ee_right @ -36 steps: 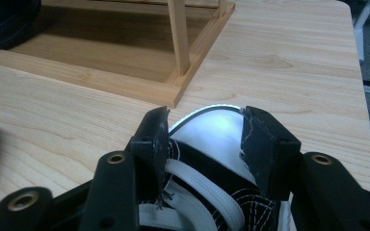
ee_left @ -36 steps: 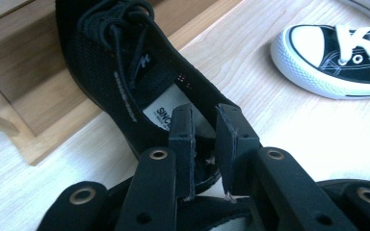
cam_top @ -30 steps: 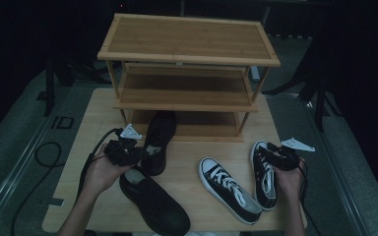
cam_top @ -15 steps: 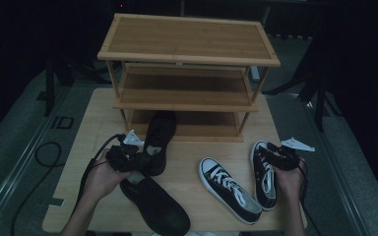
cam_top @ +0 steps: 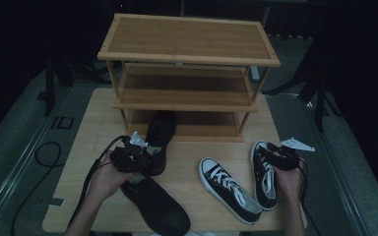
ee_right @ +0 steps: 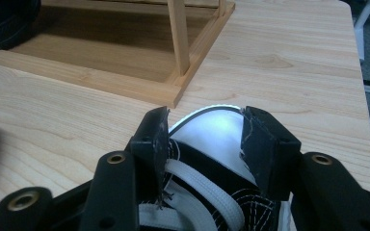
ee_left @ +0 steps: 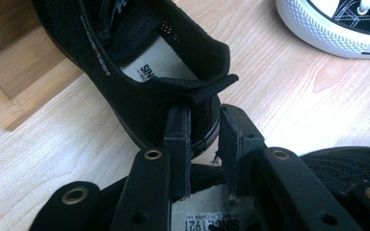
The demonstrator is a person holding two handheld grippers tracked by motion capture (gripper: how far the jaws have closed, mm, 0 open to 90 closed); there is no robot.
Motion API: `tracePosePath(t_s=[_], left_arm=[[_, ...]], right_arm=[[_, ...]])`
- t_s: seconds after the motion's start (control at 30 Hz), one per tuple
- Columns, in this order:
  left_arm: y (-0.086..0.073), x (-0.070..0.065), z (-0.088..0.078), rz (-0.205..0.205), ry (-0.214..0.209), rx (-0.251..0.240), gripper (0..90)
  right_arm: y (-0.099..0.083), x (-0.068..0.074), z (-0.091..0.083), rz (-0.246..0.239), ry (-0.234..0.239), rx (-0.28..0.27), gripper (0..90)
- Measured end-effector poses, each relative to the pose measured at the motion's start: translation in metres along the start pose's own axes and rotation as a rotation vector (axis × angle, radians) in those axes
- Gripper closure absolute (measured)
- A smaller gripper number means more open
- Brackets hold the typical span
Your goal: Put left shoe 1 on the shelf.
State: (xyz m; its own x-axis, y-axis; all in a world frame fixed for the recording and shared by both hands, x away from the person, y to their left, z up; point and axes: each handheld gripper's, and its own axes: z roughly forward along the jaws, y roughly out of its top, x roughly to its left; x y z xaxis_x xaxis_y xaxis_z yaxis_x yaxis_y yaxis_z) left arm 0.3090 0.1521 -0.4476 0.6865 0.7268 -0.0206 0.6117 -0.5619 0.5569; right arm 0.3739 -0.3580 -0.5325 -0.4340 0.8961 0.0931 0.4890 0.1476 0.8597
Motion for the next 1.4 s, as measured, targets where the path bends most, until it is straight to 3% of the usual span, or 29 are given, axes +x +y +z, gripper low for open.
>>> tracePosePath(t_s=[0.13,0.4,0.57,0.77,1.07,1.23,1.4], left_arm=[[0.002,-0.002,0.006,0.002,0.009,0.018,73.7],[0.012,-0.005,0.016,0.008,0.02,0.023,89.7],[0.014,-0.011,0.02,0.022,0.026,0.029,89.9],[0.015,-0.019,0.024,0.069,-0.003,0.053,89.9],[0.022,-0.018,0.037,0.095,0.009,0.089,90.0],[0.028,-0.016,0.038,0.094,0.015,0.069,90.0],[0.034,-0.007,0.04,0.088,0.049,0.065,90.0]], right_arm=[[0.0,0.0,0.0,-0.001,-0.001,-0.001,52.5],[0.0,0.0,0.0,-0.001,-0.001,-0.001,52.5],[0.0,0.0,0.0,-0.001,-0.001,-0.001,52.5],[0.0,0.0,0.0,-0.001,0.0,-0.001,52.5],[0.0,0.0,0.0,-0.001,-0.001,-0.001,52.6],[0.0,0.0,0.0,-0.002,-0.001,-0.001,52.5],[0.0,0.0,0.0,-0.003,0.0,-0.001,52.5]])
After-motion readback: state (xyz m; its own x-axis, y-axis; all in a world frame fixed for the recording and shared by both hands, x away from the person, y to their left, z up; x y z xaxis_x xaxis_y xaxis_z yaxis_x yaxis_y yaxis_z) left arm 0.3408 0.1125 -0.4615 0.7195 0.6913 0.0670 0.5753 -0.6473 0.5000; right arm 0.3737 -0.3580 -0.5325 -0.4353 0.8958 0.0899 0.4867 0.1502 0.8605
